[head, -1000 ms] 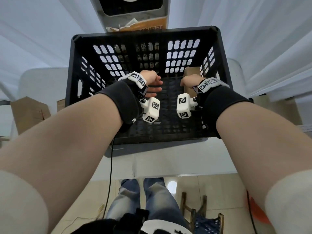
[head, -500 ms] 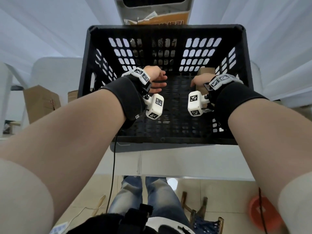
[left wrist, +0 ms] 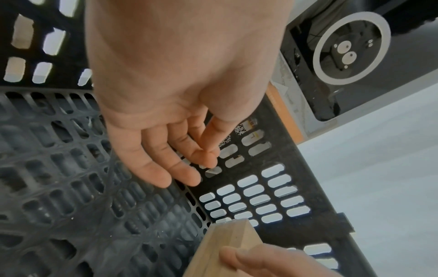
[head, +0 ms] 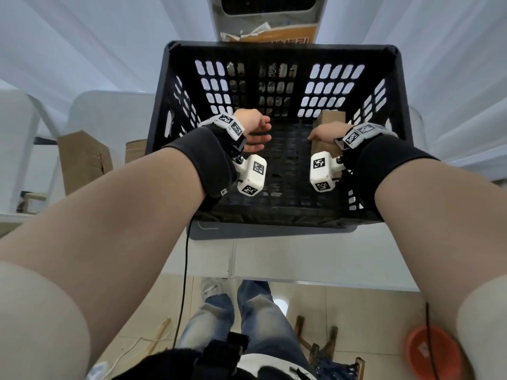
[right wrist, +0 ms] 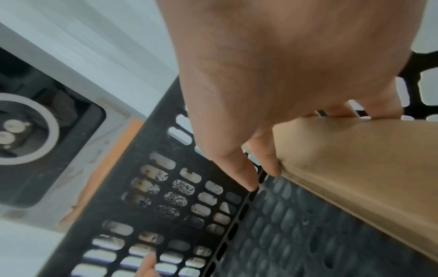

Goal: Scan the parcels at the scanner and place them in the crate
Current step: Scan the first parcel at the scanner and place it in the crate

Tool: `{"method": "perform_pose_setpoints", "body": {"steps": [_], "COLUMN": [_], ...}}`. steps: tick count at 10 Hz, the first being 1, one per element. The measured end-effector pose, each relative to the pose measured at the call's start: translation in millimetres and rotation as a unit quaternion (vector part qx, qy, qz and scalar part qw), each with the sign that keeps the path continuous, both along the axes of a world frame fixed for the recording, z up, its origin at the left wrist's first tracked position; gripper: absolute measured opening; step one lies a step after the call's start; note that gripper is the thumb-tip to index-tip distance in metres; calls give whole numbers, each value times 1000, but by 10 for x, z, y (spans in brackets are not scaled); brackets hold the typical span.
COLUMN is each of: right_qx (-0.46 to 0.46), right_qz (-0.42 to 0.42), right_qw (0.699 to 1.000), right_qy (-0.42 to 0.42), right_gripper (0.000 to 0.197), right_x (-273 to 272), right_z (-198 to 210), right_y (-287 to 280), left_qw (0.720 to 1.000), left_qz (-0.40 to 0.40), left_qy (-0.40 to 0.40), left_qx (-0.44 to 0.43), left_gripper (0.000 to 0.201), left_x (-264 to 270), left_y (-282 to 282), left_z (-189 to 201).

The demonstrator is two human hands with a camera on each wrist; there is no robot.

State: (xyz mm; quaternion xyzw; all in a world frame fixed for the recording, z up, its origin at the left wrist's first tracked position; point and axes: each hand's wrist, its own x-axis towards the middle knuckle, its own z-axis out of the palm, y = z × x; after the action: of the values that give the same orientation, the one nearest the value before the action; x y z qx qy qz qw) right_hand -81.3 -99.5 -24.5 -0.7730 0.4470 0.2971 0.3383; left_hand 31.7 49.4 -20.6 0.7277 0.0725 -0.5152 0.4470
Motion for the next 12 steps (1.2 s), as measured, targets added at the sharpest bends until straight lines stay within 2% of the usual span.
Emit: {"method": "perform_pose_setpoints", "body": {"steps": [1, 3, 4, 6, 7, 8, 9, 10, 11, 12], "right_qx": [12, 86, 79, 52, 34, 35, 54, 76, 106, 123], "right_qz": [-16, -93, -140, -141, -136, -156, -146, -137, -127, -106], "right_qw": [999, 977, 960, 944, 937, 928, 899, 874, 843, 812], "right_qy": [-44, -171, -228, -295, -319, -336, -410, -460, -511, -561], "right_gripper": [47, 54, 55, 56, 61, 94, 43, 32, 32, 31], "right_x": [-50, -118, -254, -510, -666, -811, -1001, -1179, -1318, -1424], "right_z": [279, 857, 1246, 2029, 2453, 2844, 3328, 3691, 3956, 4149], "right_y": [125, 343, 547, 1024, 1277, 1463, 1870, 2161, 2332, 2399], "left_qw": [1000, 996, 994, 979, 971, 959, 945, 929, 917, 907], "left_qz": [5, -47, -47, -58, -61, -74, -70, -68, -90, -121], "left_qy": [-7, -61, -83, -156, -185, -220, -251, -283, -299, -289], "left_qx": [-15, -35, -61, -115, -138, -165, -196, -229, -249, -282], "left_gripper": [30, 26, 25, 22, 14, 13, 10, 9, 33, 40], "left_x": [-36, -116, -145, -303, -393, -515, -648, -760, -847, -926], "left_y": [72, 322, 545, 1064, 1344, 1591, 1810, 1960, 2042, 2127], "left_z": [158, 825, 1198, 1945, 2361, 2812, 3209, 3559, 3851, 4095]}}
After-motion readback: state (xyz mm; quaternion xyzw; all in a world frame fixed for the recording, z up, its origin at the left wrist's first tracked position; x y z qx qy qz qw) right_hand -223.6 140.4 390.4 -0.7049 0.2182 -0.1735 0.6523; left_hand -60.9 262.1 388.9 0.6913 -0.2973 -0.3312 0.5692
